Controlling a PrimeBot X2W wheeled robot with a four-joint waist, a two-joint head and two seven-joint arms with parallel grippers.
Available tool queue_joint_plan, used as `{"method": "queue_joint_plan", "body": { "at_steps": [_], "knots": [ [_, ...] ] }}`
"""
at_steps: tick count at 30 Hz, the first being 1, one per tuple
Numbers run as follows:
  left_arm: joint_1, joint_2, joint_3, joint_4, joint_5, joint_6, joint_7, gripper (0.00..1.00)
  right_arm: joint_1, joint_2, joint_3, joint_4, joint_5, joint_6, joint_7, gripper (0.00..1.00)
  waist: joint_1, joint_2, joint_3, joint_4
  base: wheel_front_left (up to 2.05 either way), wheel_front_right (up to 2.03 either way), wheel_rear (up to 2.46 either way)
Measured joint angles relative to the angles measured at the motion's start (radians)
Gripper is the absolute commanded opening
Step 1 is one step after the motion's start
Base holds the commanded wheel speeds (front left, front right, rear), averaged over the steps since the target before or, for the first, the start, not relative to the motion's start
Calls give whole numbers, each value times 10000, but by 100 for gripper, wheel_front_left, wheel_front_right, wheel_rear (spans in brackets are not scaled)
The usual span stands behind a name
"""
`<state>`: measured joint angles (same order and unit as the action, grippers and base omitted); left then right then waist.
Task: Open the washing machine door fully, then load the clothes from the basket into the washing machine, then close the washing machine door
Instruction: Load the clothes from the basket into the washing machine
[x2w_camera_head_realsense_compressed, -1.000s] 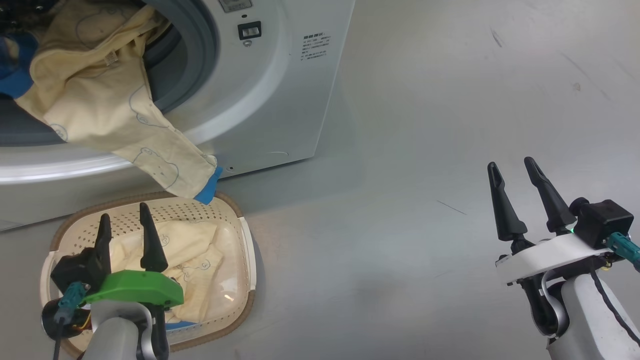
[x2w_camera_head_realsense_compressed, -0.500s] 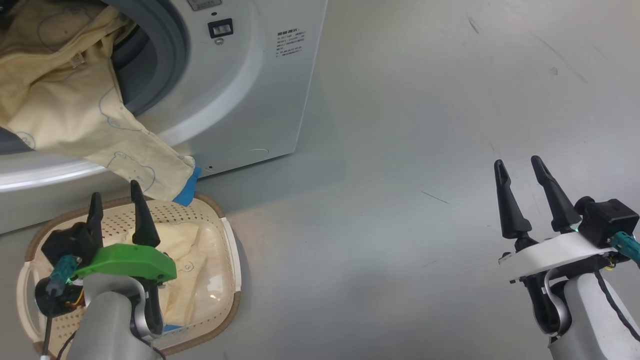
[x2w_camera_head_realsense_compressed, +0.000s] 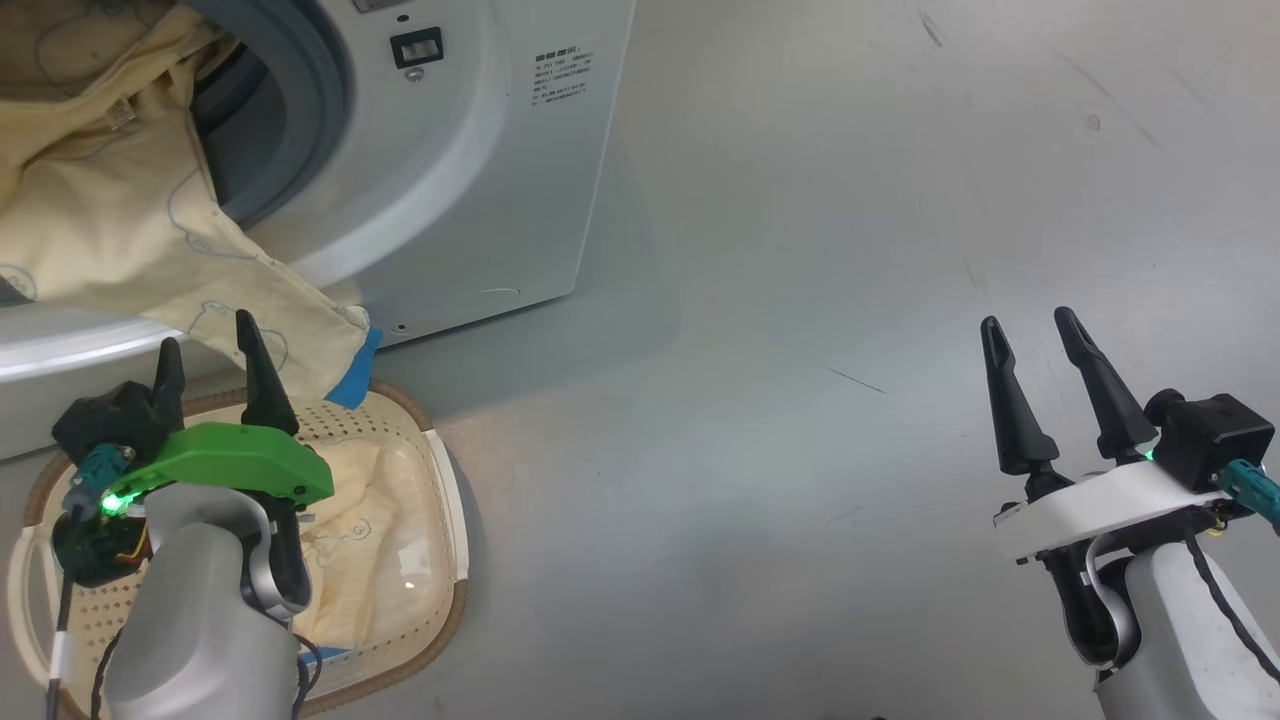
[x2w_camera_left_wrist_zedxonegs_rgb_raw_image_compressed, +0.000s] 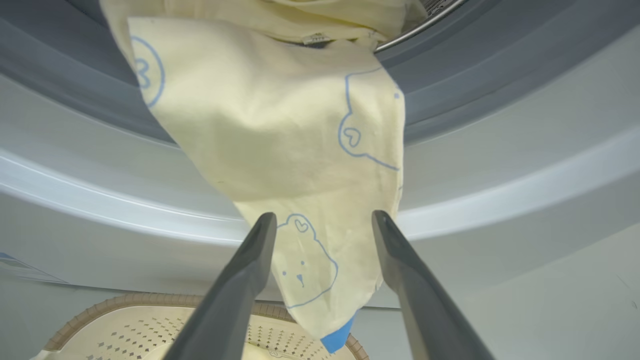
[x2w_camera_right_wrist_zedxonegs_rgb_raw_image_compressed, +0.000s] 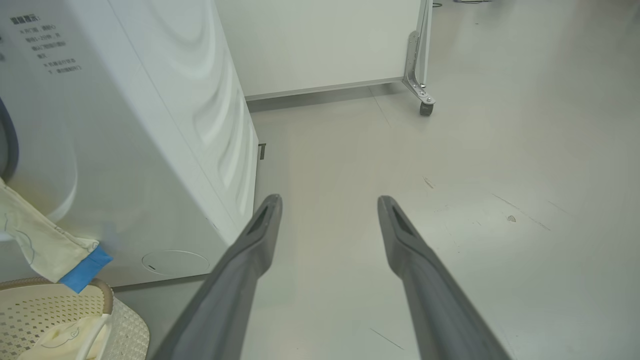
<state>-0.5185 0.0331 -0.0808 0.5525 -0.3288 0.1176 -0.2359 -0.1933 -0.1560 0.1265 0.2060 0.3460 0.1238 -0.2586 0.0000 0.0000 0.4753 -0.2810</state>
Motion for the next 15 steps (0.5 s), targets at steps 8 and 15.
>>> {"method": "queue_joint_plan", "body": {
  "at_steps": [8,15],
  "knots": [
    [-616,-2,430,784,-589,-2,167,100,-126,52,253,10,2,0,0,100,0,0,145,-197,0,0,0],
    [-1196,-6,460,1323,-807,-182,247,100,-174,71,244,13,13,0,0,100,0,0,231,-367,0,0,0]
  ]
}}
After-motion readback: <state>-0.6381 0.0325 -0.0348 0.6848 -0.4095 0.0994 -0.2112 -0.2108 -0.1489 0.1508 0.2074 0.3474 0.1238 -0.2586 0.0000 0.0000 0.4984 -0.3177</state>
